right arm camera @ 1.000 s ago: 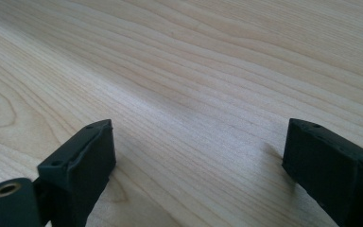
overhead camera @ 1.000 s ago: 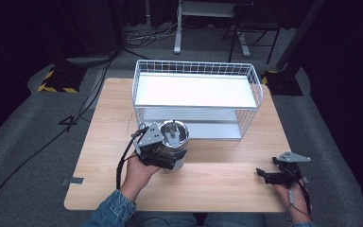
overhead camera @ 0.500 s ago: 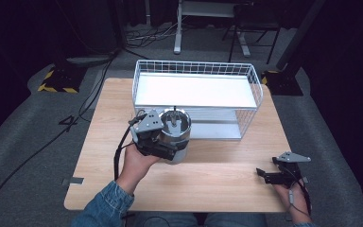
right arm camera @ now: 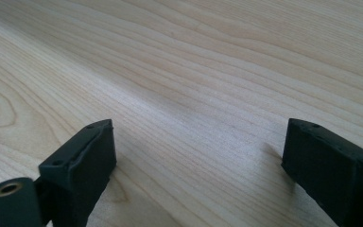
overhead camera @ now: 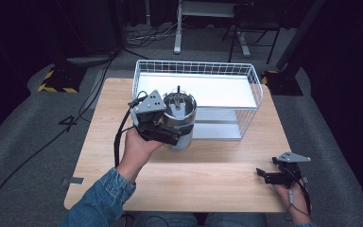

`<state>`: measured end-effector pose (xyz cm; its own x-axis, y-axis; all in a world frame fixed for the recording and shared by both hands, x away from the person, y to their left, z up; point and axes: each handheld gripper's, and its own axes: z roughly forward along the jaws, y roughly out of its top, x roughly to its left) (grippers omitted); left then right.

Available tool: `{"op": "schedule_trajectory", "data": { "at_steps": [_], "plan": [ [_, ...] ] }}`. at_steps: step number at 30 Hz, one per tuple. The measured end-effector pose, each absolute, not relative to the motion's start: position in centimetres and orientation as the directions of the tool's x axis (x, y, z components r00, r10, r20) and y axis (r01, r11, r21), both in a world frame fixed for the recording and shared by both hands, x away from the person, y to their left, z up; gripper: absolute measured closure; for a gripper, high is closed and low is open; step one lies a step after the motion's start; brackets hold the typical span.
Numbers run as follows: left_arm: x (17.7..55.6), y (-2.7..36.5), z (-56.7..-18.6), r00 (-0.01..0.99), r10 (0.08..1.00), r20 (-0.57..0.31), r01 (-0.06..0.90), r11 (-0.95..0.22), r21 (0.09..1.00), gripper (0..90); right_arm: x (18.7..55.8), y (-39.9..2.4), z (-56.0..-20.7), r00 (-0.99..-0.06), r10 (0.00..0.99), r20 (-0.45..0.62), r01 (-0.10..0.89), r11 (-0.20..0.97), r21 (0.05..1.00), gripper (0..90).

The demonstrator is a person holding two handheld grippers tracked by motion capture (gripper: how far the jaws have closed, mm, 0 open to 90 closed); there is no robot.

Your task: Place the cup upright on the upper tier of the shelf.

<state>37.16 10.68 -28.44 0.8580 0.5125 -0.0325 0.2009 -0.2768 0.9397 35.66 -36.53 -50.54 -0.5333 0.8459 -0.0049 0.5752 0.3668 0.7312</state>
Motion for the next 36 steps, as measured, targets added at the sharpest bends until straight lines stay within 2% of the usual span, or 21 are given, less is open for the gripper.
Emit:
{"op": "schedule_trajectory", "data": {
  "at_steps": [12,36],
  "plan": [
    [39.2,11.5,-25.8,0.836,0.542,-0.085,0.236,-0.217,0.947,3.5,35.6,-36.5,-50.5,-0.537,0.844,-0.004,0.569,0.366,0.737,14.3],
    [42.9,11.4,-21.5,0.802,0.591,-0.086,0.221,-0.160,0.962,3.5,35.6,-36.6,-50.5,-0.537,0.844,-0.004,0.569,0.366,0.737,14.8]
  ]
}}
